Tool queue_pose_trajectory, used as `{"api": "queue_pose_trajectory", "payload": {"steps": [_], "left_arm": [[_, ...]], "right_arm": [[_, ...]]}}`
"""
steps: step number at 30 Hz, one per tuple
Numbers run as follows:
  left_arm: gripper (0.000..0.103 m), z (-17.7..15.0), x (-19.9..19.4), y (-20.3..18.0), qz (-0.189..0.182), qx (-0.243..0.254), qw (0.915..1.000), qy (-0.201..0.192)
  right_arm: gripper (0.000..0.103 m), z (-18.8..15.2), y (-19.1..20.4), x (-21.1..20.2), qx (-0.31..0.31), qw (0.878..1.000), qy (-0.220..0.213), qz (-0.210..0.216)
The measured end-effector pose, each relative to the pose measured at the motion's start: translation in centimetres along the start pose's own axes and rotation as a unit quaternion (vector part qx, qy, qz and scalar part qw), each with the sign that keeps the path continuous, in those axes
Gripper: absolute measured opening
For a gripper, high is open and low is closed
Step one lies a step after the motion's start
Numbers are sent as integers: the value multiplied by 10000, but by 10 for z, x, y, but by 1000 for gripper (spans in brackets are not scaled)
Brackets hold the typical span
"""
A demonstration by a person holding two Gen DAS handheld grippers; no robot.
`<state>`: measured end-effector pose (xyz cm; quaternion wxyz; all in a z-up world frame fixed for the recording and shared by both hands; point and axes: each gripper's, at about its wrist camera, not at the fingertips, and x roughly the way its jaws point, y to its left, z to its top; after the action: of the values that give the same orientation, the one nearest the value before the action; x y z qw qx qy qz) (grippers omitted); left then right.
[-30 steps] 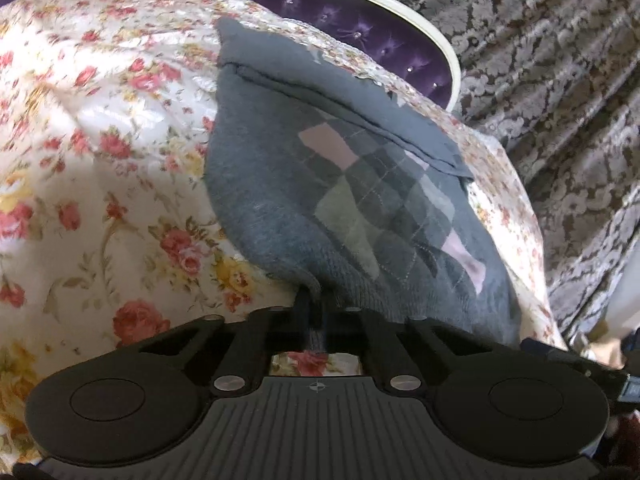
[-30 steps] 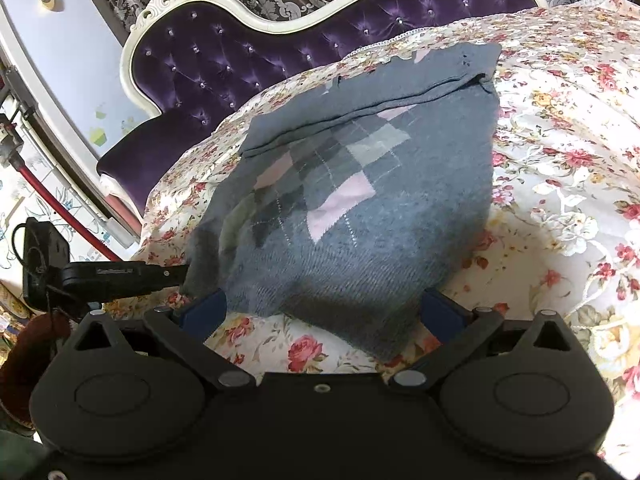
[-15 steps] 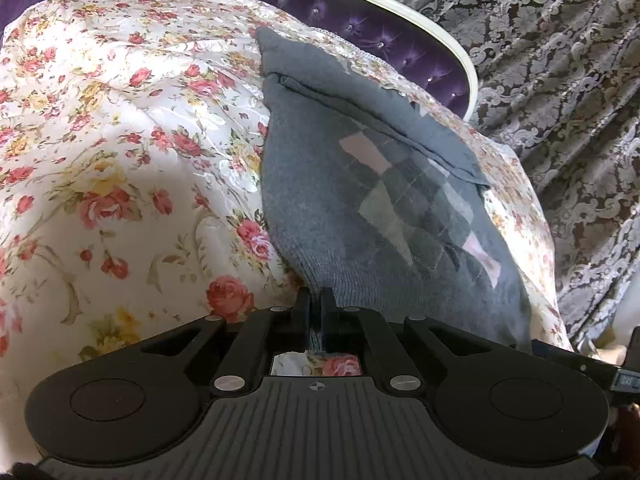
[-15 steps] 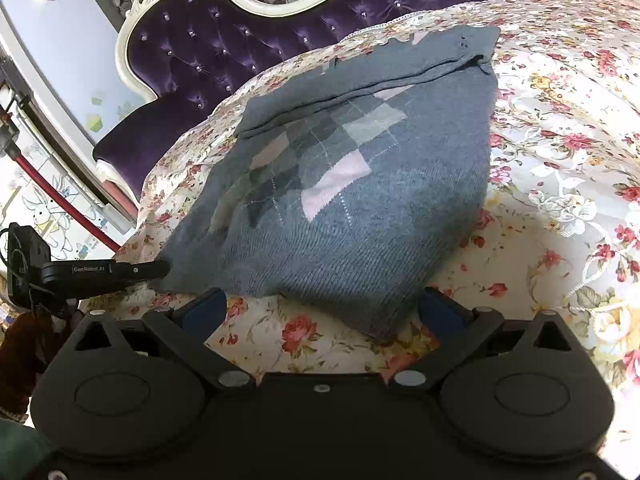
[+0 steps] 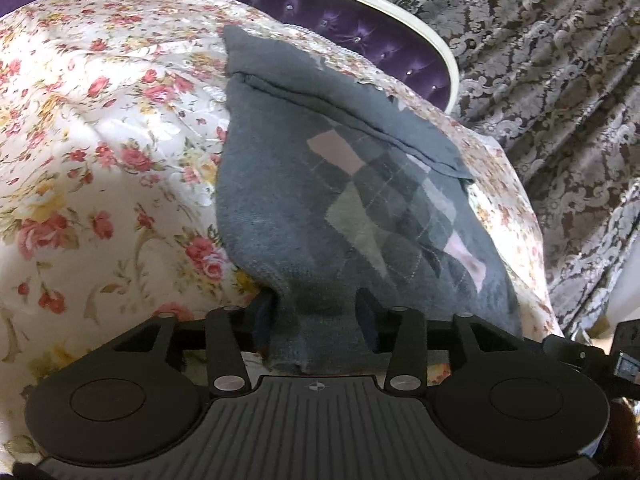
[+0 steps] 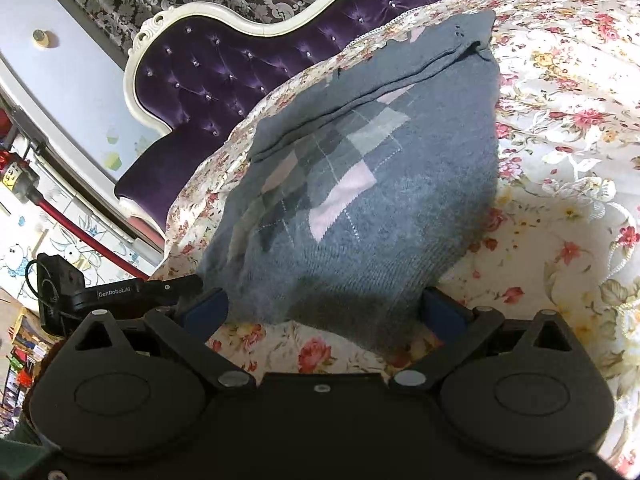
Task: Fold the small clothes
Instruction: 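Grasp the hem with the left tool while the right tool grasps it too, lift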
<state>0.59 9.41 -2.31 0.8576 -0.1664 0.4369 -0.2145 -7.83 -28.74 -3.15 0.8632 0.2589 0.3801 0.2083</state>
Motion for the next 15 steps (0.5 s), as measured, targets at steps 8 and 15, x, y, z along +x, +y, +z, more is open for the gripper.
{"api": "queue_pose_trajectory", "payload": {"steps": [8,15], "left_arm": [[43,-2,-1,0,-53,20,10000,-77],[4,-5,-5,11,-22,-292,9995,-142]], "right_arm": [[59,2,-4,2,-8,9999,-11,-147],[12,0,-9,-4,10,9994,15,-333]]}}
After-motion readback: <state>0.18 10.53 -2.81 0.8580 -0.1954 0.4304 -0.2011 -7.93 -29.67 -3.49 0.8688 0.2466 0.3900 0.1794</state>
